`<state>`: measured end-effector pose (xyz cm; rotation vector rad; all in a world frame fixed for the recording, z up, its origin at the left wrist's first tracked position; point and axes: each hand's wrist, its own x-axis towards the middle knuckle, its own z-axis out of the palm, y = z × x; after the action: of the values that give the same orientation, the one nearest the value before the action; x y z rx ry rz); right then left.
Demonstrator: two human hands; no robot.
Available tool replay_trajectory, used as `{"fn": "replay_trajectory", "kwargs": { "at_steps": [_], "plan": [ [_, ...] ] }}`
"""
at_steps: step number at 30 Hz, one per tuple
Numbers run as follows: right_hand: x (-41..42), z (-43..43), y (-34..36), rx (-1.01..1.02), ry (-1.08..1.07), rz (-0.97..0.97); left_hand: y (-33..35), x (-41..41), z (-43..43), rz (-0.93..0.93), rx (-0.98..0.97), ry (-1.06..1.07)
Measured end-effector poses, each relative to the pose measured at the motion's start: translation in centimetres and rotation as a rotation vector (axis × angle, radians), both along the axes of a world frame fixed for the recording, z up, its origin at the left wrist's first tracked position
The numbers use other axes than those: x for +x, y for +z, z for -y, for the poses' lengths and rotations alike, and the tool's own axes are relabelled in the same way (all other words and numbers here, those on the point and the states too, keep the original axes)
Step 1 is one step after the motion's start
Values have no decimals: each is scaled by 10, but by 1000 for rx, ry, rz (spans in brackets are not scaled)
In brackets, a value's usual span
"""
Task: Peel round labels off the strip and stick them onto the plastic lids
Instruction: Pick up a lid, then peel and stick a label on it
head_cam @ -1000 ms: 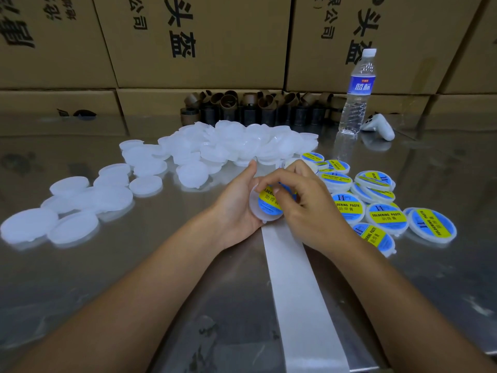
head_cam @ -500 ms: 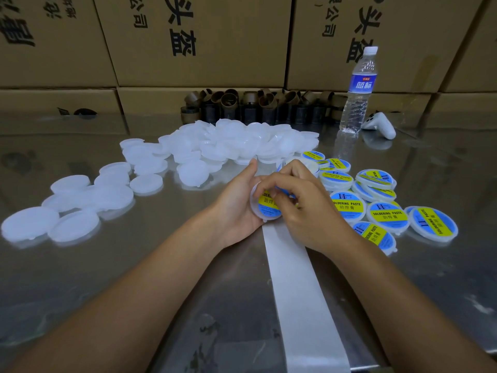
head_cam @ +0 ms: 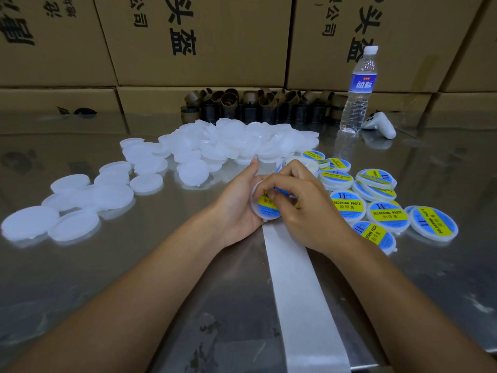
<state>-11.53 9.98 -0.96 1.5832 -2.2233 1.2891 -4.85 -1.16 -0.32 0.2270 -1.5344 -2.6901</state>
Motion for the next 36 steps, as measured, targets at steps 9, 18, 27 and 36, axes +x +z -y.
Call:
{"fn": "replay_trajectory", "kwargs": {
  "at_steps": [9,18,27,36],
  "plan": [
    [-2,1,-2,1,-23,-42,1,0,-1,8,-13,20],
    [-3,1,-3,7,-36,-32,1,0,-3,21,-9,37],
    [-4,1,-4,24,-47,-37,-1,-1,-1,23,22,45],
    [-5,2,-6,13,-44,-17,-2,-2,0,37,25,75]
  ]
}}
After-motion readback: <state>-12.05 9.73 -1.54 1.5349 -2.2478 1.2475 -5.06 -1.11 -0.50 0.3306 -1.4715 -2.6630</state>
